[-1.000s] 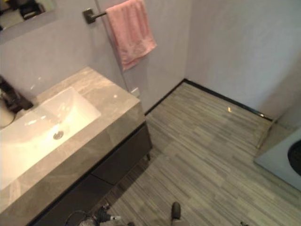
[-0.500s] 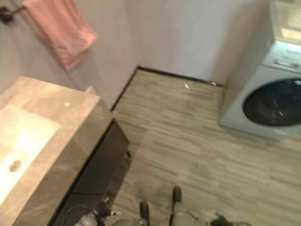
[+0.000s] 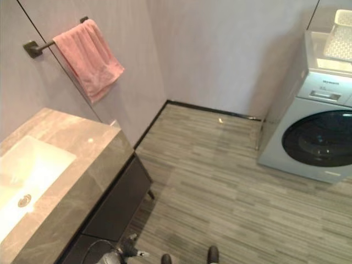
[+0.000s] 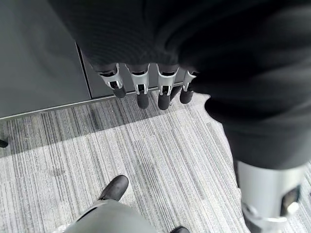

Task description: Put brush and paste in cup on sink, flatten towel.

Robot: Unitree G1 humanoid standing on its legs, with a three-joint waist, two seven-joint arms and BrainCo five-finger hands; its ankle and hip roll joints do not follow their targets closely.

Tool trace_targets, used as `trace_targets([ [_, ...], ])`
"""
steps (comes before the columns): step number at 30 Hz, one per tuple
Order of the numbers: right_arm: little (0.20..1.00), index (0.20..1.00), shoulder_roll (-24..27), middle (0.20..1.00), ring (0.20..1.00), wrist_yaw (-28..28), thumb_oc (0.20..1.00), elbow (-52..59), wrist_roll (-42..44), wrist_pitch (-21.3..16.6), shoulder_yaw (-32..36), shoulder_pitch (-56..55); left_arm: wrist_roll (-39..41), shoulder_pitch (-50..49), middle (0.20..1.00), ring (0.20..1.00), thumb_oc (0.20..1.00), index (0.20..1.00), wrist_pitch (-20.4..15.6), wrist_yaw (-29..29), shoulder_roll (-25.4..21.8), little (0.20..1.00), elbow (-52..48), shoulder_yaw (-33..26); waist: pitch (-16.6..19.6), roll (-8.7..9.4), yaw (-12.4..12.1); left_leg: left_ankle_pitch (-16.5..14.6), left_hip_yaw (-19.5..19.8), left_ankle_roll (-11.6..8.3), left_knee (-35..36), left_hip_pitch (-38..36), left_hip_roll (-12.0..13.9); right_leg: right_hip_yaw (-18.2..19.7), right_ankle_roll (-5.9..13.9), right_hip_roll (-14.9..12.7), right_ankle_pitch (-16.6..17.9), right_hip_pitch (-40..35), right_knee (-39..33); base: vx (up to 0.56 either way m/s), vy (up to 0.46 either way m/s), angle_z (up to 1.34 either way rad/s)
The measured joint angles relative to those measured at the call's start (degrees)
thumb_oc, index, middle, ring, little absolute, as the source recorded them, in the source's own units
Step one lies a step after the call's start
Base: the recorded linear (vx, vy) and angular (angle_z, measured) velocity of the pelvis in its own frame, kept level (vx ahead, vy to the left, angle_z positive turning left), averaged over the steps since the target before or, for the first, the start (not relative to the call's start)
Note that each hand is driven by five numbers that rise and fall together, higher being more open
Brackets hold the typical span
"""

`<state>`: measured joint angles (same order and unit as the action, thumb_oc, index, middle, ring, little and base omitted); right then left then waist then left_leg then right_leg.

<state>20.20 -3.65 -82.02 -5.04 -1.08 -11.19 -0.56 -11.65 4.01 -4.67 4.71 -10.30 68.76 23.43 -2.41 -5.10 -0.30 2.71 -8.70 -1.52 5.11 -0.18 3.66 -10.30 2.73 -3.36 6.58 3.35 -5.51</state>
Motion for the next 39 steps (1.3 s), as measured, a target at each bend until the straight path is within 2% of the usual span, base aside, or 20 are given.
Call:
trace_targets([
  [5, 1.0, 1.0, 0.0, 1.0, 1.0, 0.2, 1.0, -0.1, 6.2, -0.4, 3.6, -2.6, 2.8, -1.0, 1.0, 1.0, 1.0, 1.0, 1.2, 0.0, 0.6, 1.0, 2.0, -3.8, -0.1, 0.12, 0.3, -1.3, -0.2, -1.74, -2.9, -0.6, 1.6, 0.4, -0.64, 1.4, -0.4, -1.4, 0.0, 0.02, -0.092, -0.07],
  [8, 1.0, 1.0, 0.4, 1.0, 1.0, 0.6, 1.0, -0.6, 9.3, -0.3, 5.0, -4.2, 4.6, -1.1, 1.0, 1.0, 1.0, 1.0, 1.2, -0.1, 1.6, 1.0, 1.9, -3.9, -0.1, -0.03, 1.2, -1.3, -0.1, -1.99, -2.8, -0.8, 1.7, 0.5, -0.76, 1.6, -0.5, -1.5, 0.0, 0.05, -0.002, -0.05],
  [13, 1.0, 1.0, 0.3, 1.0, 1.0, 1.2, 1.0, -2.0, 9.7, -0.2, 4.4, -5.4, 4.8, -0.4, 1.0, 1.0, 1.0, 1.0, 1.1, -1.2, 1.6, 1.0, -0.6, -0.4, -0.3, -0.34, 1.3, -1.1, -0.1, -2.26, -0.3, -1.4, -0.1, 0.7, -0.65, 0.1, -0.5, -1.0, 0.0, 0.09, 0.107, -0.03],
  [15, 1.0, 1.0, 3.6, 1.0, 1.0, 4.9, 1.0, -0.1, 9.8, 0.0, 8.6, -5.9, 4.6, -1.7, 1.0, 1.0, 1.0, 1.0, 0.9, -1.8, 0.7, 1.0, -2.0, -2.4, -0.4, -0.53, 1.6, -1.1, -0.6, -2.36, 0.2, -1.6, -0.9, 1.6, 0.11, -0.7, 0.1, 0.1, 0.7, 0.07, 0.077, -0.22],
  [17, 1.0, 1.0, 10.5, 1.0, 1.0, 5.1, 1.0, -0.1, 9.8, 0.0, 9.8, -4.4, 4.3, -1.7, 1.0, 1.0, 1.0, 1.0, 1.4, -2.0, -1.0, 1.0, -2.1, -2.3, -0.7, -0.91, 1.5, -1.3, -1.6, -1.94, 0.4, -0.7, -2.1, 2.6, 0.48, -1.7, -0.2, 2.3, 2.6, 0.05, 0.089, -0.37],
  [19, 1.0, 1.0, 14.9, 1.0, 1.0, 5.1, 1.0, -0.5, 9.8, 0.0, 10.2, -3.6, 4.1, -0.8, 1.0, 1.0, 1.0, 1.0, 1.4, -2.3, -3.1, 1.0, -2.4, -2.3, -1.7, 0.21, 1.4, -1.3, -1.5, -1.15, 0.5, 0.2, -2.7, 2.1, 2.0, -2.5, -0.4, 3.0, 2.5, 0.07, 0.165, -0.07],
  [20, 1.0, 1.0, 14.9, 1.0, 1.0, 5.3, 1.0, -1.4, 10.0, 0.2, 11.8, -2.9, 3.9, -0.1, 1.0, 1.0, 1.0, 1.0, 1.4, -2.7, -4.2, 1.0, -2.5, -2.4, -3.2, 1.57, 1.3, -1.0, -1.4, -0.12, 0.5, 0.3, -3.4, 2.5, 2.06, -3.1, -0.4, 4.8, 4.9, 0.08, 0.139, -0.05],
  [22, 1.0, 1.0, 13.9, 1.0, 1.0, 5.4, 1.0, -1.4, 10.1, 0.1, 12.2, -1.9, 3.9, 0.5, 1.0, 1.0, 1.0, 1.0, 1.4, -2.9, -4.7, 1.0, -2.4, -2.4, -4.6, 2.2, 1.3, -0.6, -1.5, 0.64, 0.5, 0.3, -3.6, 2.4, 2.55, -3.6, -1.3, 5.8, 6.4, 0.1, 0.117, -0.04],
  [24, 1.0, 1.0, 12.6, 1.0, 1.0, 6.8, 1.0, -1.8, 11.1, 0.2, 12.4, -1.4, 3.9, 0.3, 1.0, 1.0, 1.0, 1.0, 1.5, -3.6, -4.6, 1.0, -2.4, -2.2, -5.9, 2.55, 1.3, -0.9, -2.0, 1.57, 0.5, 0.3, -4.0, 2.2, 4.08, -4.5, -2.7, 6.7, 8.6, 0.14, 0.118, 0.02],
  [25, 1.0, 1.0, 12.4, 1.0, 1.0, 7.7, 1.0, -2.2, 11.5, 0.3, 13.7, -1.5, 3.9, 0.1, 1.0, 1.0, 1.0, 1.0, 1.6, -3.9, -4.4, 1.0, -2.5, -2.0, -6.3, 2.0, 1.7, -1.0, -1.5, 2.37, 0.5, -0.2, -4.5, 2.4, 4.66, -5.0, -3.0, 6.9, 11.3, 0.15, 0.064, 0.14],
  [27, 1.0, 1.0, 12.3, 1.0, 1.0, 8.3, 1.0, -2.4, 12.2, 0.7, 14.3, -1.3, 3.9, -0.3, 1.0, 1.0, 1.0, 1.0, 1.6, -4.1, -4.9, 1.0, -3.7, -2.1, -6.8, 1.93, 2.3, -1.5, -1.2, 3.1, 0.5, -1.2, -5.4, 3.4, 4.28, -5.6, -4.5, 8.0, 15.7, 0.2, 0.037, 0.07],
  [29, 1.0, 1.0, 12.9, 1.0, 1.0, 9.2, 1.0, -0.8, 14.6, 1.0, 16.7, -0.9, 4.2, -1.6, 1.0, 1.0, 1.0, 1.0, 1.6, -4.8, -5.9, 1.0, -8.8, -2.2, -7.2, 0.89, 3.2, -2.0, -1.2, 3.77, 0.6, -2.2, -5.5, 3.8, 4.76, -6.1, -5.4, 9.9, 20.5, 0.29, -0.041, -0.05],
  [31, 1.0, 1.0, 13.1, 1.0, 1.0, 11.3, 1.0, 3.2, 23.2, 1.0, 25.1, -0.4, 8.3, -4.5, 1.0, 1.0, 1.0, 1.0, 1.5, -5.5, -7.8, 1.0, -20.2, -6.7, -7.3, 0.31, 3.5, -2.9, -1.6, 3.8, 0.5, -2.9, -5.2, 2.8, 4.81, -6.7, -6.4, 10.7, 18.1, 0.39, -0.157, -0.07],
  [32, 1.0, 1.0, 13.3, 1.0, 1.0, 11.5, 1.0, 4.1, 25.5, 0.5, 26.3, -0.8, 10.3, -5.2, 1.0, 1.0, 1.0, 1.0, 0.8, -5.5, -7.9, 1.0, -22.8, -8.9, -7.4, 0.46, 3.7, -3.0, -1.7, 3.95, 0.5, -3.0, -4.9, 2.1, 5.02, -7.0, -6.2, 10.8, 15.6, 0.39, -0.166, -0.1],
  [33, 1.0, 1.0, 14.2, 1.0, 1.0, 12.0, 1.0, 5.3, 28.9, 0.2, 28.0, -0.7, 14.6, -5.7, 1.0, 1.0, 1.0, 1.0, 0.2, -5.7, -7.9, 1.0, -27.1, -11.7, -7.2, 0.15, 3.4, -3.8, -2.2, 3.14, 0.3, -3.0, -4.2, 0.9, 6.08, -7.4, -5.1, 11.6, 10.5, 0.42, -0.165, -0.13],
  [35, 1.0, 1.0, 15.4, 1.0, 1.0, 12.1, 1.0, 5.4, 31.0, -0.4, 27.9, -0.6, 17.7, -5.2, 1.0, 1.0, 1.0, 1.0, -0.7, -5.7, -8.3, 1.0, -28.8, -12.3, -7.0, -0.09, 3.2, -4.5, -2.3, 2.31, 0.5, -4.2, -3.1, 0.0, 7.34, -8.8, -3.1, 12.3, 6.4, 0.27, -0.107, -0.15],
  [36, 1.0, 1.0, 15.3, 1.0, 1.0, 9.8, 1.0, 6.1, 32.8, -0.7, 24.7, 3.4, 19.1, -6.0, 1.0, 1.0, 1.0, 1.0, -1.5, -5.8, -8.9, 1.0, -28.7, -12.1, -6.7, 0.42, 2.9, -5.7, -3.1, 0.74, 0.4, -5.4, -2.1, -1.8, 8.37, -9.8, -2.3, 12.6, 4.6, 0.19, -0.068, -0.28],
  [37, 1.0, 1.0, 13.1, 1.0, 1.0, 6.1, 1.0, 11.8, 33.2, -0.3, 19.1, 4.3, 19.9, -7.1, 1.0, 1.0, 1.0, 1.0, -1.4, -5.2, -8.7, 1.0, -29.0, -11.4, -6.5, 0.79, 2.9, -6.3, -2.8, -0.05, -0.2, -6.2, -1.5, -1.8, 9.0, -10.0, -2.2, 12.5, 3.6, 0.31, -0.12, -0.25],
  [38, 1.0, 1.0, 8.4, 1.0, 1.0, 2.0, 1.0, 32.0, 30.8, -2.6, 9.7, 1.3, 20.1, -8.5, 1.0, 1.0, 1.0, 1.0, -1.8, -4.1, -9.4, 1.0, -29.5, -11.7, -5.7, 3.56, 5.7, -7.5, -2.4, -2.51, 0.3, -8.4, -0.1, -0.7, 9.85, -10.2, -1.7, 11.8, 3.5, 0.37, -0.165, -0.02],
  [39, 1.0, 1.0, 4.9, 1.0, 1.0, 3.0, 1.0, 37.7, 28.3, -5.4, 8.3, -0.1, 20.2, -8.1, 1.0, 1.0, 1.0, 1.0, -1.6, -3.1, -8.2, 1.0, -29.4, -11.8, -5.7, 3.34, 5.6, -7.3, -2.1, -4.53, 0.2, -9.5, 1.3, 0.1, 8.99, -8.7, 2.1, 10.7, 3.8, 0.48, -0.266, 0.56],
])
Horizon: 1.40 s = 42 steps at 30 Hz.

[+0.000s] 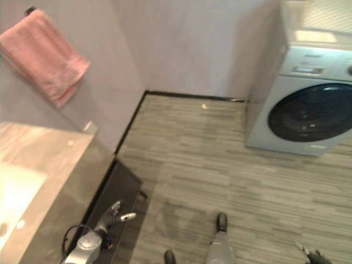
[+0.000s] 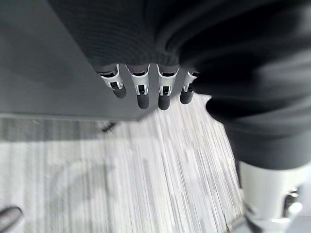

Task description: Put brush and paste in cup on sink, flatten towel.

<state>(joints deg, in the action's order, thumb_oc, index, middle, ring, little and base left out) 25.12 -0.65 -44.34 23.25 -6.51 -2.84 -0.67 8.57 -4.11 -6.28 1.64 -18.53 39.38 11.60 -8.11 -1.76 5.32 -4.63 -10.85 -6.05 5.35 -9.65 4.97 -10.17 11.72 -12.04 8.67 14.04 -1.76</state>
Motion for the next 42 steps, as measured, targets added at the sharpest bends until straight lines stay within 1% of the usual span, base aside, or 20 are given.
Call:
trace_targets([
  [1, 1.0, 1.0, -3.4, 1.0, 1.0, 0.3, 1.0, 0.1, -2.3, -0.5, -0.5, -0.8, 0.0, 1.2, 1.0, 1.0, 1.0, 1.0, -0.1, 0.2, 2.8, 1.0, -0.2, 1.0, 0.9, -1.62, -0.1, -0.1, 2.2, -0.27, 0.0, -1.0, 3.0, 0.3, -2.1, 2.9, 1.9, -1.3, 1.7, 0.37, -0.214, 0.73],
  [3, 1.0, 1.0, -3.8, 1.0, 1.0, -0.1, 1.0, 14.4, -6.7, 2.1, -1.1, -8.6, 0.5, 0.4, 1.0, 1.0, 1.0, 1.0, -1.3, 2.2, 6.6, 1.0, -2.9, -0.1, 2.2, -4.3, -1.1, 0.1, 2.9, -0.15, -1.1, -1.3, 5.1, -0.4, -6.54, 5.7, -1.8, -1.1, 5.6, 0.36, -0.279, 0.41],
  [6, 1.0, 1.0, -3.3, 1.0, 1.0, 0.7, 1.0, 15.9, -8.5, 1.8, -1.3, -9.5, 1.6, 0.8, 1.0, 1.0, 1.0, 1.0, -1.4, 3.3, 6.3, 1.0, -2.0, -2.0, 2.9, -3.37, 0.2, 2.0, 4.9, -2.2, -6.2, -0.1, 6.8, -1.6, -7.84, 7.6, -3.1, -3.4, 5.4, 0.33, -0.338, 0.05],
  [8, 1.0, 1.0, -2.9, 1.0, 1.0, 0.9, 1.0, 15.2, -8.4, 2.5, -1.8, -10.2, 2.3, 1.7, 1.0, 1.0, 1.0, 1.0, -1.5, 4.4, 4.7, 1.0, -1.6, -3.2, 2.5, -0.28, 0.3, 2.6, 9.7, -4.56, -19.5, 6.1, 8.0, -2.7, -8.89, 8.2, -5.3, -5.1, 5.6, 0.32, -0.403, 0.14],
  [9, 1.0, 1.0, -3.1, 1.0, 1.0, 1.1, 1.0, 14.8, -8.4, 2.6, -3.0, -11.2, 2.2, 2.9, 1.0, 1.0, 1.0, 1.0, -1.5, 4.5, 3.4, 1.0, -0.1, -3.7, 2.4, 2.15, -0.1, 4.6, 11.3, -7.45, -30.7, 12.2, 8.6, -3.2, -10.75, 8.5, -7.1, -5.1, 7.4, 0.22, -0.313, 0.07],
  [12, 1.0, 1.0, -4.4, 1.0, 1.0, 1.0, 1.0, 15.4, -8.3, 2.7, -5.2, -14.1, 2.2, 2.3, 1.0, 1.0, 1.0, 1.0, -1.0, 5.0, 1.3, 1.0, 2.2, -4.0, 3.0, 7.57, -2.6, 19.6, 13.9, -6.81, -43.7, 19.5, 9.4, -3.1, -14.98, 10.6, -9.1, -8.6, 5.5, 0.29, -0.231, -0.02],
  [13, 1.0, 1.0, -4.5, 1.0, 1.0, 1.1, 1.0, 16.2, -8.3, 2.8, -5.5, -14.5, 2.2, 2.6, 1.0, 1.0, 1.0, 1.0, -1.0, 5.2, 1.4, 1.0, 2.2, -3.9, 2.5, 8.23, -3.0, 17.7, 11.7, -7.43, -46.7, 22.1, 10.0, -3.5, -15.81, 10.6, -9.6, -9.7, 4.0, 0.2, -0.018, 0.31],
  [14, 1.0, 1.0, -4.8, 1.0, 1.0, 1.1, 1.0, 17.1, -8.3, 2.8, -5.3, -15.1, 2.2, 3.2, 1.0, 1.0, 1.0, 1.0, -0.9, 5.2, 1.4, 1.0, 2.1, -3.4, 2.1, 9.11, -2.9, 11.1, 6.5, -4.69, -46.4, 24.8, 10.5, -4.5, -15.81, 10.4, -9.4, -10.7, 2.4, 0.32, 0.03, 0.49],
  [15, 1.0, 1.0, -4.2, 1.0, 1.0, 1.7, 1.0, 18.3, -8.3, 2.8, -5.1, -14.6, 2.0, 3.4, 1.0, 1.0, 1.0, 1.0, -1.0, 5.4, 1.9, 1.0, 1.6, -3.4, 0.7, 8.41, -3.3, 8.5, -0.5, -2.36, -40.2, 26.6, 8.9, -6.1, -16.39, 10.4, -8.3, -12.7, 0.8, 0.45, 0.054, 0.62],
  [17, 1.0, 1.0, -4.0, 1.0, 1.0, 2.3, 1.0, 22.0, -8.3, 2.8, -3.4, -16.3, 1.5, 4.1, 1.0, 1.0, 1.0, 1.0, -1.0, 5.7, 3.0, 1.0, 1.5, -3.5, -0.4, 6.25, -3.0, 8.2, -7.4, -2.35, -24.2, 27.6, 6.9, -8.3, -14.31, 11.3, -9.2, -15.6, -3.4, 0.37, 0.089, 0.62],
  [19, 1.0, 1.0, -3.4, 1.0, 1.0, 2.9, 1.0, 22.4, -8.3, 2.8, -4.0, -16.3, 1.5, 4.0, 1.0, 1.0, 1.0, 1.0, -1.0, 6.1, 3.2, 1.0, 1.6, -3.6, -1.1, 4.3, -4.4, 8.6, -6.9, -2.79, -10.8, 27.0, 5.4, -8.8, -13.83, 12.4, -9.2, -16.7, -3.2, 0.42, 0.144, 0.14],
  [21, 1.0, 1.0, -2.6, 1.0, 1.0, 3.5, 1.0, 21.3, -8.4, 2.7, -5.5, -15.6, 0.2, 3.8, 1.0, 1.0, 1.0, 1.0, -1.0, 6.2, 3.0, 1.0, 3.0, -3.7, -0.9, 3.4, -5.2, 9.6, -5.8, -3.1, -0.5, 26.1, 5.1, -8.4, -11.15, 13.6, -11.1, -18.2, -3.2, 0.51, 0.215, -0.05],
  [23, 1.0, 1.0, -2.5, 1.0, 1.0, 3.5, 1.0, 20.4, -8.6, 2.9, -6.4, -14.8, -0.2, 3.8, 1.0, 1.0, 1.0, 1.0, -0.7, 6.1, 2.8, 1.0, 3.1, -3.8, -1.2, 4.15, -4.9, 11.0, -11.9, -1.41, 0.0, 26.8, 6.5, -9.6, -11.9, 14.2, -12.3, -20.4, -3.2, 0.28, 0.168, 0.0],
  [26, 1.0, 1.0, -1.9, 1.0, 1.0, 3.7, 1.0, 21.2, -10.0, 2.9, -6.1, -14.1, -0.9, 1.1, 1.0, 1.0, 1.0, 1.0, -0.6, 5.8, 3.1, 1.0, -0.5, -3.9, -0.6, 4.18, -5.0, 13.8, -12.5, 1.94, -1.7, 24.5, 5.1, -8.0, -10.65, 13.7, -13.2, -22.9, -3.2, 0.41, 0.297, -0.32],
  [29, 1.0, 1.0, -2.5, 1.0, 1.0, 3.9, 1.0, 20.0, -10.6, 2.9, -6.3, -13.1, -3.5, 1.2, 1.0, 1.0, 1.0, 1.0, -0.2, 5.3, 2.5, 1.0, -0.1, -3.5, -0.7, 4.76, -5.1, 13.5, -12.9, 5.38, -2.2, 19.8, 1.8, -5.8, -7.93, 11.1, -16.1, -25.2, -0.7, 0.26, 0.245, -0.33],
  [30, 1.0, 1.0, -3.4, 1.0, 1.0, 4.0, 1.0, 20.9, -10.6, 3.1, -6.7, -14.0, -5.1, 1.2, 1.0, 1.0, 1.0, 1.0, 0.1, 5.4, 2.4, 1.0, -0.5, -3.5, -0.2, 4.37, -5.0, 12.2, -13.7, 8.96, -3.2, 17.1, 0.3, -5.3, -6.78, 7.9, -17.2, -23.9, 8.0, 0.33, 0.342, 0.0],
  [35, 1.0, 1.0, -5.2, 1.0, 1.0, 4.8, 1.0, 22.3, -10.6, 3.1, -10.3, -14.7, -5.2, 2.1, 1.0, 1.0, 1.0, 1.0, -0.3, 5.4, -0.6, 1.0, -1.5, -3.6, 2.5, 6.84, -6.0, 6.9, -12.3, 11.53, -4.2, 14.8, -5.9, -4.2, -4.19, -1.4, -19.4, -14.1, 32.5, 0.27, 0.305, 0.25],
  [38, 1.0, 1.0, -5.4, 1.0, 1.0, 4.9, 1.0, 23.6, -10.6, 2.9, -10.2, -13.0, -5.3, 2.9, 1.0, 1.0, 1.0, 1.0, -0.2, 5.4, -1.4, 1.0, -2.1, -2.1, 1.4, 4.24, -5.3, 6.1, -6.8, 12.44, -2.2, 13.0, -7.1, 2.0, -4.51, 3.1, -21.1, -8.3, 35.9, 0.27, 0.153, 0.62],
  [40, 1.0, 1.0, -5.1, 1.0, 1.0, 5.2, 1.0, 23.9, -10.6, 3.0, -10.2, -12.2, -5.3, 3.0, 1.0, 1.0, 1.0, 1.0, -0.2, 5.5, -0.4, 1.0, -1.2, -1.8, 0.2, 2.38, -6.6, 5.6, -5.6, 12.77, -0.1, 9.9, -7.0, -0.6, -4.93, 4.3, -22.4, -5.2, 32.3, 0.25, 0.043, 0.48],
  [42, 1.0, 1.0, -5.1, 1.0, 1.0, 5.7, 1.0, 24.6, -10.5, 2.9, -10.3, -12.1, -5.3, 2.1, 1.0, 1.0, 1.0, 1.0, -0.1, 5.3, 0.9, 1.0, -1.2, -1.0, -0.4, 1.82, -5.1, 4.8, -2.9, 11.94, -0.4, 8.3, -7.7, -1.4, -4.05, 5.0, -19.8, 1.5, 26.0, 0.32, 0.048, 0.83],
])
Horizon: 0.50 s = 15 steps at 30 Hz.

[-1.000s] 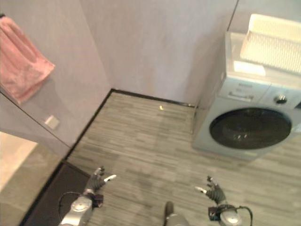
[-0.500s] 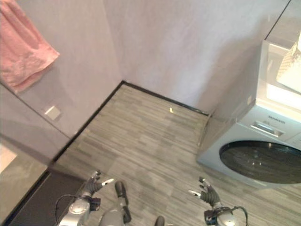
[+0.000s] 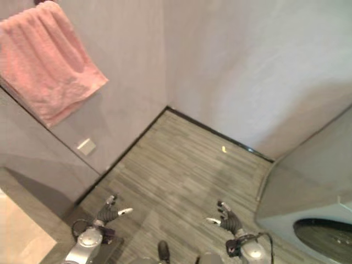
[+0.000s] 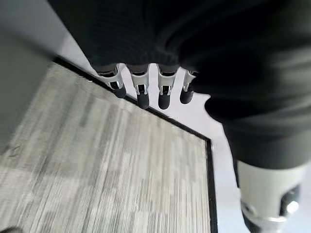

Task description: Put brush and paste in cup on sink, flatten towel.

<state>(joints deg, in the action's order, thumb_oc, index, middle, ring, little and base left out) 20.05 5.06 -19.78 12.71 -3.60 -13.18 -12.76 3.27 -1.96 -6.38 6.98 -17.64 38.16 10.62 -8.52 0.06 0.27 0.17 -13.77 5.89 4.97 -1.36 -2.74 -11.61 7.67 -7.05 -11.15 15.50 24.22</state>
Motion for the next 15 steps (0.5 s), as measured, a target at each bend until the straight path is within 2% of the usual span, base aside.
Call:
trace_targets([
  [1, 1.0, 1.0, 0.2, 1.0, 1.0, 0.0, 1.0, 0.3, 0.0, 0.0, -0.1, -0.2, -0.3, -0.2, 1.0, 1.0, 1.0, 1.0, -0.2, 0.0, 0.4, 1.0, 0.2, 0.3, 0.2, 0.09, 0.0, -1.4, 1.3, -0.12, 0.0, 0.0, 0.3, 1.8, -0.51, 0.9, 1.0, 2.0, -1.2, 0.31, 0.004, 0.63],
  [2, 1.0, 1.0, -0.2, 1.0, 1.0, 0.0, 1.0, 0.6, 0.0, -0.1, 0.2, -0.5, -1.5, -0.4, 1.0, 1.0, 1.0, 1.0, 0.0, -0.1, -0.3, 1.0, 1.4, 1.0, 0.1, 0.49, 0.8, -1.6, 3.2, -0.75, 0.1, -0.8, 0.4, 5.1, -0.59, 2.8, 4.6, 3.7, -8.4, 0.31, 0.006, 0.72],
  [3, 1.0, 1.0, -0.2, 1.0, 1.0, -0.1, 1.0, 0.8, 0.0, -0.1, 0.3, -1.3, -2.1, -0.3, 1.0, 1.0, 1.0, 1.0, 0.1, -0.3, -0.1, 1.0, 2.5, 1.8, 0.2, 0.85, 1.6, -2.0, 5.1, -1.0, 0.3, -1.7, 0.2, 5.6, 0.37, 3.3, 7.9, 3.8, -14.7, 0.33, -0.004, 0.92],
  [4, 1.0, 1.0, -0.2, 1.0, 1.0, 0.0, 1.0, 0.7, 0.0, -0.1, 0.3, -2.1, -2.2, -0.3, 1.0, 1.0, 1.0, 1.0, 0.1, -0.6, 0.1, 1.0, 3.3, 2.0, 0.2, 1.37, 2.1, -2.6, 6.3, -1.11, 0.3, -2.7, -0.1, 6.7, 0.37, 3.4, 10.7, 3.8, -19.5, 0.25, -0.014, 0.75],
  [5, 1.0, 1.0, -0.3, 1.0, 1.0, 0.0, 1.0, 0.5, 0.0, -0.1, 0.3, -2.4, -2.2, -0.5, 1.0, 1.0, 1.0, 1.0, 0.2, -0.6, 0.0, 1.0, 3.5, 2.0, 0.2, 2.61, 2.4, -2.8, 6.6, -1.35, 0.2, -3.8, -0.4, 6.7, 0.2, 3.1, 12.7, 3.5, -22.0, 0.37, -0.034, 0.58],
  [6, 1.0, 1.0, -0.4, 1.0, 1.0, 0.0, 1.0, 0.5, 0.0, -0.1, 0.3, -3.1, -2.2, -0.6, 1.0, 1.0, 1.0, 1.0, 0.3, -0.6, 0.0, 1.0, 3.8, 2.1, -0.1, 2.66, 2.5, -4.6, 8.9, -0.78, 0.0, -4.9, -0.5, 7.9, 0.1, 3.2, 14.7, 4.1, -24.2, 0.31, -0.024, 0.71],
  [7, 1.0, 1.0, -0.5, 1.0, 1.0, 0.0, 1.0, 0.5, 0.0, -0.1, 0.4, -3.9, -2.4, -0.3, 1.0, 1.0, 1.0, 1.0, 0.4, -0.6, 0.2, 1.0, 4.2, 2.6, 0.2, 2.99, 3.3, -5.5, 11.2, -0.91, -0.4, -5.6, -0.4, 11.2, 0.92, 3.4, 15.7, 4.1, -26.6, 0.32, -0.035, 1.31],
  [8, 1.0, 1.0, -0.6, 1.0, 1.0, 0.0, 1.0, 0.5, 0.0, 0.0, 0.4, -5.3, -3.6, 0.4, 1.0, 1.0, 1.0, 1.0, 0.3, -0.8, -0.2, 1.0, 4.1, 4.6, 0.4, 3.27, 4.9, -6.9, 15.2, -2.19, -1.0, -6.1, 0.2, 17.0, 1.69, 3.2, 16.5, 3.8, -28.0, 0.34, -0.064, 1.63],
  [9, 1.0, 1.0, -0.9, 1.0, 1.0, 0.0, 1.0, 0.6, 0.0, -0.1, 0.4, -6.3, -4.0, 0.6, 1.0, 1.0, 1.0, 1.0, 0.3, -0.9, -0.2, 1.0, 4.3, 5.4, 0.5, 3.65, 5.6, -7.6, 17.6, -2.84, -0.8, -7.4, 0.5, 18.1, 2.62, 3.0, 15.6, 2.9, -27.0, 0.26, -0.066, 1.68],
  [10, 1.0, 1.0, -1.1, 1.0, 1.0, 0.0, 1.0, 0.6, 0.0, -0.1, 0.2, -8.0, -4.2, 0.8, 1.0, 1.0, 1.0, 1.0, 0.2, -1.0, -0.3, 1.0, 5.0, 6.3, 1.1, 5.03, 6.2, -8.3, 18.8, -4.82, -1.4, -8.6, 0.5, 19.7, 4.05, 2.3, 15.3, 1.2, -26.3, 0.26, -0.1, 0.99],
  [11, 1.0, 1.0, -0.9, 1.0, 1.0, 0.0, 1.0, -0.2, 0.0, 0.0, 0.3, -7.7, -4.3, 0.7, 1.0, 1.0, 1.0, 1.0, 0.4, -1.0, 0.7, 1.0, 5.4, 6.1, 0.9, 3.57, 5.4, -9.7, 19.2, -5.69, -1.5, -9.8, 2.5, 17.8, 3.3, 3.6, 18.1, 0.6, -24.7, 0.2, -0.101, 0.69],
  [12, 1.0, 1.0, -0.8, 1.0, 1.0, 0.0, 1.0, -0.4, 0.0, 0.0, 0.7, -7.2, -4.4, 0.4, 1.0, 1.0, 1.0, 1.0, 0.3, -1.0, 1.3, 1.0, 5.4, 6.3, 1.0, 2.18, 5.3, -10.2, 18.7, -7.07, -2.3, -10.3, 3.9, 15.5, 1.77, 4.5, 19.3, 0.1, -24.1, 0.3, -0.15, 0.55],
  [13, 1.0, 1.0, -0.2, 1.0, 1.0, 0.0, 1.0, -1.0, 0.0, 0.0, 0.7, -5.2, -4.3, 0.3, 1.0, 1.0, 1.0, 1.0, 0.3, -1.0, 2.3, 1.0, 5.6, 5.9, 1.2, 1.0, 5.5, -9.9, 16.5, -8.01, -3.5, -10.6, 5.7, 14.8, -1.46, 6.1, 21.8, -1.7, -24.3, 0.29, -0.158, 0.66],
  [14, 1.0, 1.0, 0.1, 1.0, 1.0, 0.0, 1.0, -1.6, 0.0, 0.0, 0.8, -4.4, -4.3, 0.7, 1.0, 1.0, 1.0, 1.0, 0.4, -1.0, 2.6, 1.0, 5.6, 6.0, 1.2, 0.58, 6.0, -10.1, 16.2, -8.47, -4.8, -10.4, 6.6, 13.8, -2.42, 6.7, 22.0, -2.9, -24.8, 0.28, -0.159, 0.61],
  [15, 1.0, 1.0, 0.3, 1.0, 1.0, 0.0, 1.0, -1.5, 0.0, -0.1, 0.8, -3.8, -4.3, 0.9, 1.0, 1.0, 1.0, 1.0, 0.3, -1.0, 2.7, 1.0, 5.4, 6.0, 1.2, 0.59, 5.8, -9.9, 16.0, -8.77, -5.7, -10.4, 7.2, 13.2, -4.19, 7.1, 22.2, -3.8, -25.3, 0.24, -0.175, 0.51],
])
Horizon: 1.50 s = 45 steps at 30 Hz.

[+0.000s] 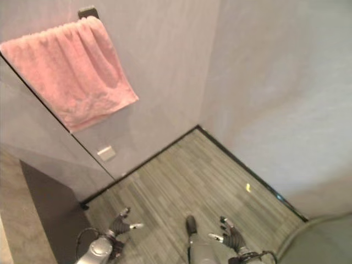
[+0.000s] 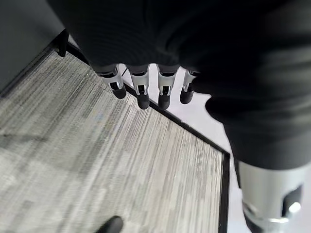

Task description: Put brush and paste in cup on sink, flatten towel.

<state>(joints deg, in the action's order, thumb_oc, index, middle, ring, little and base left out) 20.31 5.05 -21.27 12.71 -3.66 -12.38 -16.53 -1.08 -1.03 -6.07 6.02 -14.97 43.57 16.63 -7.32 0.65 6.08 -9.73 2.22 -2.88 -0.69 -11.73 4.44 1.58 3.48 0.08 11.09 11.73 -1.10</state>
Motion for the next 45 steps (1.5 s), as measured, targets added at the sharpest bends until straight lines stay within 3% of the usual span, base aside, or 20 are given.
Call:
trace_targets([
  [4, 1.0, 1.0, 1.4, 1.0, 1.0, 0.1, 1.0, 0.8, 0.1, 0.0, 0.1, 3.2, 0.3, 2.1, 1.0, 1.0, 1.0, 1.0, 0.1, 0.0, 0.0, 1.0, 0.3, -0.2, -0.6, 1.2, -0.7, 2.2, 0.4, -6.66, -18.0, 7.0, 2.1, -4.8, -2.98, 0.5, -2.8, -6.4, -2.4, 0.22, -0.193, 0.65],
  [5, 1.0, 1.0, 2.3, 1.0, 1.0, 0.0, 1.0, 2.2, 0.1, 0.0, 0.4, 1.9, 0.7, 4.9, 1.0, 1.0, 1.0, 1.0, 0.1, 0.0, 0.4, 1.0, 0.5, 0.0, -1.5, 2.82, -0.2, 5.3, -3.3, -10.36, -34.1, 16.5, 3.3, -8.8, -5.0, -0.6, -4.3, -8.7, -3.6, 0.21, -0.12, 1.07],
  [6, 1.0, 1.0, 2.3, 1.0, 1.0, 0.0, 1.0, 2.3, 0.1, 0.0, 0.5, 1.6, 0.7, 4.9, 1.0, 1.0, 1.0, 1.0, 0.1, 0.0, 0.4, 1.0, 0.5, 0.0, -1.5, 2.87, -0.3, 5.3, -3.8, -10.35, -35.3, 17.3, 3.4, -9.0, -5.05, -0.6, -4.3, -8.8, -3.7, 0.23, -0.106, 1.05],
  [7, 1.0, 1.0, 2.9, 1.0, 1.0, 0.1, 1.0, 2.7, 0.5, 0.0, 0.6, 1.4, 0.9, 5.8, 1.0, 1.0, 1.0, 1.0, 0.0, 0.1, 0.4, 1.0, 0.1, -0.1, -1.5, 3.26, -1.4, 4.6, -10.0, -8.19, -36.2, 21.1, 5.4, -10.9, -5.84, -0.8, -5.0, -9.3, -4.0, 0.12, 0.012, 0.62],
  [9, 1.0, 1.0, 3.3, 1.0, 1.0, 0.1, 1.0, 2.9, 1.2, 0.0, 0.9, 1.4, 1.1, 5.5, 1.0, 1.0, 1.0, 1.0, 0.1, 0.1, -0.7, 1.0, 0.0, -0.3, -1.6, 3.54, -1.3, 3.3, -18.4, -5.82, -26.7, 24.6, 6.1, -13.6, -6.55, -0.3, -7.1, -10.3, -4.4, 0.32, 0.075, 0.68],
  [12, 1.0, 1.0, 3.5, 1.0, 1.0, 0.5, 1.0, 2.9, 1.2, 0.1, 0.7, 0.9, 1.2, 5.2, 1.0, 1.0, 1.0, 1.0, 0.3, 0.1, -0.8, 1.0, 0.2, -0.7, -2.0, 3.85, -1.6, 6.8, -20.4, -3.74, -6.7, 23.8, 4.0, -15.1, -5.48, -0.2, -8.2, -11.4, -3.9, 0.4, 0.161, 0.33],
  [15, 1.0, 1.0, 4.2, 1.0, 1.0, 1.5, 1.0, 0.3, 0.7, -0.1, -0.9, 1.3, 1.1, 4.4, 1.0, 1.0, 1.0, 1.0, 0.4, 0.1, -0.3, 1.0, 1.6, -0.2, -0.9, 1.98, -2.2, 12.7, -21.3, -5.95, 6.6, 25.9, 7.9, -16.7, -1.8, 1.7, -11.8, -12.0, -4.0, 0.32, 0.151, 0.0],
  [16, 1.0, 1.0, 4.4, 1.0, 1.0, 1.7, 1.0, 0.3, 0.3, 0.0, -1.4, 1.2, 1.1, 4.8, 1.0, 1.0, 1.0, 1.0, 0.4, 0.1, -0.5, 1.0, 1.7, -0.3, -1.7, 1.88, -2.4, 14.3, -22.9, -5.18, 6.7, 27.1, 9.7, -16.9, -4.47, 1.8, -10.9, -13.0, -3.9, 0.46, 0.233, 0.02],
  [19, 1.0, 1.0, 5.4, 1.0, 1.0, 2.6, 1.0, -0.4, -1.7, 0.3, -2.1, 1.5, 1.1, 2.8, 1.0, 1.0, 1.0, 1.0, 0.6, 0.0, -0.5, 1.0, 1.6, -0.9, -1.6, 1.37, -2.4, 16.0, -24.9, -5.52, 6.4, 26.5, 13.4, -15.8, -1.64, 1.6, -13.9, -17.5, -3.9, 0.58, 0.322, -0.17],
  [23, 1.0, 1.0, 5.0, 1.0, 1.0, 2.6, 1.0, -0.5, -2.6, 0.9, -1.8, 0.0, 1.5, 0.5, 1.0, 1.0, 1.0, 1.0, 0.7, 0.0, -0.7, 1.0, -2.3, -2.4, 0.2, 2.04, -3.8, 22.9, -23.9, -0.99, 6.0, 21.7, 8.7, -13.1, 1.87, -3.4, -17.2, -20.9, -1.4, 0.31, 0.267, -0.28],
  [25, 1.0, 1.0, 3.1, 1.0, 1.0, 2.6, 1.0, -0.3, -2.7, 1.3, -2.1, -0.2, 2.4, 0.5, 1.0, 1.0, 1.0, 1.0, 0.8, -0.1, -2.4, 1.0, -4.4, -2.1, 0.6, 3.75, -3.9, 20.8, -25.1, 1.1, 4.1, 21.1, 5.4, -12.2, 2.59, -7.5, -17.6, -19.5, 3.4, 0.3, 0.4, -0.01],
  [27, 1.0, 1.0, 2.6, 1.0, 1.0, 2.6, 1.0, 1.0, -2.7, 1.4, -3.1, 0.2, 2.4, 0.2, 1.0, 1.0, 1.0, 1.0, 0.7, -0.4, -4.5, 1.0, -7.8, -1.7, 0.2, 3.05, -3.8, 18.0, -26.5, 4.53, 4.0, 18.4, 1.9, -10.4, 3.55, -11.8, -16.5, -13.7, 19.3, 0.29, 0.375, 0.15],
  [29, 1.0, 1.0, 2.4, 1.0, 1.0, 2.5, 1.0, 0.7, -2.7, 1.3, -3.7, 0.8, 2.5, 0.3, 1.0, 1.0, 1.0, 1.0, 0.3, -0.7, -5.4, 1.0, -9.1, -1.5, 0.2, 2.78, -3.8, 15.2, -26.3, 4.94, 4.5, 16.2, -0.7, -7.4, 4.79, -14.9, -15.4, -9.6, 29.9, 0.17, 0.181, 0.25],
  [31, 1.0, 1.0, 2.2, 1.0, 1.0, 2.6, 1.0, 0.7, -2.7, 1.3, -4.3, 1.5, 2.5, 0.8, 1.0, 1.0, 1.0, 1.0, 0.3, -0.8, -5.8, 1.0, -8.7, -1.5, 0.2, 2.54, -4.4, 13.4, -25.7, 6.49, 4.9, 15.5, -2.2, -5.0, 5.46, -14.3, -16.6, -6.7, 33.4, 0.26, 0.197, 0.18],
  [32, 1.0, 1.0, 1.7, 1.0, 1.0, 2.6, 1.0, 0.6, -2.5, 1.2, -4.5, 2.8, 2.4, 2.0, 1.0, 1.0, 1.0, 1.0, 0.3, -0.7, -6.5, 1.0, -7.0, -0.9, -0.4, 1.66, -4.2, 12.5, -23.3, 7.26, 6.0, 14.9, -2.2, 0.5, 6.17, -9.0, -20.1, -4.4, 34.4, 0.44, 0.159, 0.58],
  [36, 1.0, 1.0, 2.1, 1.0, 1.0, 2.5, 1.0, 0.9, -2.3, 1.1, -4.8, 3.0, 2.4, 4.0, 1.0, 1.0, 1.0, 1.0, 0.7, -0.7, -3.8, 1.0, -1.5, 0.1, -2.6, -1.93, -1.4, 10.6, -15.9, 7.87, 6.0, 12.4, -2.1, 6.2, 2.72, 1.4, -21.6, 0.5, 16.0, 0.33, 0.055, 0.85],
  [38, 1.0, 1.0, 2.2, 1.0, 1.0, 2.6, 1.0, 1.5, -2.3, 1.2, -5.2, 2.4, 2.4, 3.6, 1.0, 1.0, 1.0, 1.0, 0.7, -0.8, -3.4, 1.0, -1.8, 0.6, -2.9, -1.03, -1.4, 10.5, -15.5, 6.56, 6.0, 10.9, -2.9, 1.8, 3.11, -0.2, -16.9, 1.9, 9.4, 0.07, -0.031, 0.65],
  [40, 1.0, 1.0, 1.9, 1.0, 1.0, 2.6, 1.0, 2.3, -2.3, 1.0, -5.3, 0.2, 2.3, 0.0, 1.0, 1.0, 1.0, 1.0, 0.7, -0.8, -4.5, 1.0, -4.1, 0.7, -1.9, 3.19, -1.8, 8.2, -15.0, 4.86, 6.0, 7.0, -6.1, -5.1, 1.36, -5.0, -2.2, 2.6, 8.4, 0.09, -0.077, 0.33],
  [42, 1.0, 1.0, 3.5, 1.0, 1.0, 2.7, 1.0, 0.4, -2.7, 1.3, -4.5, 2.3, 2.4, -2.2, 1.0, 1.0, 1.0, 1.0, 0.7, -1.3, -4.8, 1.0, -5.3, 0.3, -0.4, 2.93, -2.6, 6.8, -16.1, 2.64, 5.9, 6.8, -3.7, -4.5, -0.6, -2.3, 0.7, -3.1, -4.0, 0.11, -0.105, -0.22],
  [45, 1.0, 1.0, 6.4, 1.0, 1.0, 2.8, 1.0, 1.8, -3.9, 1.3, -4.0, 3.4, 2.3, -2.9, 1.0, 1.0, 1.0, 1.0, 0.4, -2.5, -4.7, 1.0, -7.1, -0.8, 0.0, 2.31, -2.7, 6.0, -17.2, 1.13, 5.9, 4.9, -0.4, -6.3, 0.16, 0.0, -2.2, -5.7, -4.4, 0.07, -0.141, -0.01],
])
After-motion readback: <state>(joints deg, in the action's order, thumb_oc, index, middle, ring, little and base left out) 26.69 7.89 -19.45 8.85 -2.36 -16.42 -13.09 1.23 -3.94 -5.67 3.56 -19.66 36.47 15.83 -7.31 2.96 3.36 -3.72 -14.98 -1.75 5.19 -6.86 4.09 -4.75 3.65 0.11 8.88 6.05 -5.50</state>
